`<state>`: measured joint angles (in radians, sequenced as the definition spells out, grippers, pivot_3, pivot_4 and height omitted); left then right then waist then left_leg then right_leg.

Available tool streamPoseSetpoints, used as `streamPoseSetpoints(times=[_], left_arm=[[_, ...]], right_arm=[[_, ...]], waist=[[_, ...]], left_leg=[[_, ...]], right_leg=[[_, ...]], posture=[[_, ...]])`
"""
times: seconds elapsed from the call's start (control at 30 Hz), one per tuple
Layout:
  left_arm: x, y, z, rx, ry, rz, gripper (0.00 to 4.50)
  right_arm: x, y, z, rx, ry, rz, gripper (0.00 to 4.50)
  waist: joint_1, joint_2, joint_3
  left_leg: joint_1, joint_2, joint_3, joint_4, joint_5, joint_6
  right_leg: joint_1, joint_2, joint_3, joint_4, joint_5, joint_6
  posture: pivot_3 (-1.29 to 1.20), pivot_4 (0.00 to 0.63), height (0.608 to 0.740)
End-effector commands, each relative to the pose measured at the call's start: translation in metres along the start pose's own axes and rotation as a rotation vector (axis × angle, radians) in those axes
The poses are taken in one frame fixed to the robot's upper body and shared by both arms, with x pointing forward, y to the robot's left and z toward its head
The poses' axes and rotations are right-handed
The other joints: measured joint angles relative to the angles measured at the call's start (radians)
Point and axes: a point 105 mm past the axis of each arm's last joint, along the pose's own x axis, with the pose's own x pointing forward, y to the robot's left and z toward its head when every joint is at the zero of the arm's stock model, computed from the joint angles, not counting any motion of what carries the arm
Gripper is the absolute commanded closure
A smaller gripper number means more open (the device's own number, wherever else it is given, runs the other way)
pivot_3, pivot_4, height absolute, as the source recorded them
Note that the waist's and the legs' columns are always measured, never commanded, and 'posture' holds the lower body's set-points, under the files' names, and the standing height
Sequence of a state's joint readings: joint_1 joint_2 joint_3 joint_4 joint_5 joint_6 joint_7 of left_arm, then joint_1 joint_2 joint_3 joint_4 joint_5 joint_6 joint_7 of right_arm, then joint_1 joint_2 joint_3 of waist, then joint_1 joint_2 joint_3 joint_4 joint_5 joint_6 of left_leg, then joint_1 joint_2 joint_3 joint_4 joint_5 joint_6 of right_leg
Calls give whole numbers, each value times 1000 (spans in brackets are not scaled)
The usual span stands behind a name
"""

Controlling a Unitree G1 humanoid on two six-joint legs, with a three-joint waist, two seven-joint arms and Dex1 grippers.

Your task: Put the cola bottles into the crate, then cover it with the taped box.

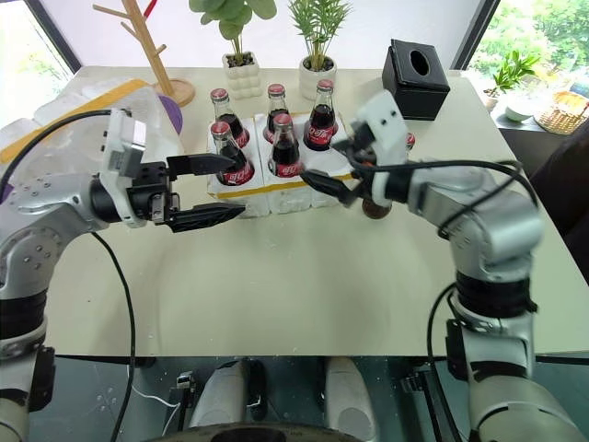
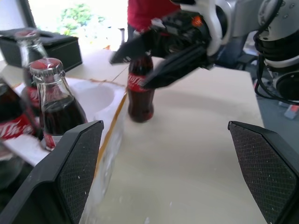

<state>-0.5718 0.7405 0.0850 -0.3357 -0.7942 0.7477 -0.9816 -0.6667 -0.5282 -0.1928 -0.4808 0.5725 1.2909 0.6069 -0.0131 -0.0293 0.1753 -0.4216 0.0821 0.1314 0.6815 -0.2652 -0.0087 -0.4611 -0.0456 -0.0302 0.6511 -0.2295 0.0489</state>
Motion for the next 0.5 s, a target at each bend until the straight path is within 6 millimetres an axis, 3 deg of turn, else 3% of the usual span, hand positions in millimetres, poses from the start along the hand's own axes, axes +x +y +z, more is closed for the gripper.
streamPoseSetpoints(times=[0.03,0.13,0.27,0.4,0.5], left_arm=[[13,-4,6,44,-19,-75,0],[22,-3,3,47,-26,-104,0],[30,0,4,56,-36,-128,0],[36,2,8,65,-48,-142,0],[39,2,9,72,-50,-149,0]], right_arm=[[-33,-9,-10,101,-14,-126,59],[-54,-18,-29,113,30,-256,59],[-70,-35,-37,119,40,-392,59],[-69,-54,-42,89,23,-514,59],[-59,-56,-45,89,4,-506,59]], waist=[[0,0,0],[4,0,0],[-3,0,0],[-2,0,0],[-3,0,0]], left_leg=[[0,0,0,0,0,0],[0,-1,-2,0,0,0],[0,-2,-1,0,0,0],[1,-1,-3,0,0,0],[1,-2,-3,0,0,0]], right_leg=[[0,0,0,0,0,0],[1,0,-1,-1,0,0],[1,0,0,-1,0,0],[1,1,0,-1,0,0],[1,0,0,-1,0,0]], posture=[[0,150,740],[0,150,740],[0,150,740],[0,150,740],[0,150,740]])
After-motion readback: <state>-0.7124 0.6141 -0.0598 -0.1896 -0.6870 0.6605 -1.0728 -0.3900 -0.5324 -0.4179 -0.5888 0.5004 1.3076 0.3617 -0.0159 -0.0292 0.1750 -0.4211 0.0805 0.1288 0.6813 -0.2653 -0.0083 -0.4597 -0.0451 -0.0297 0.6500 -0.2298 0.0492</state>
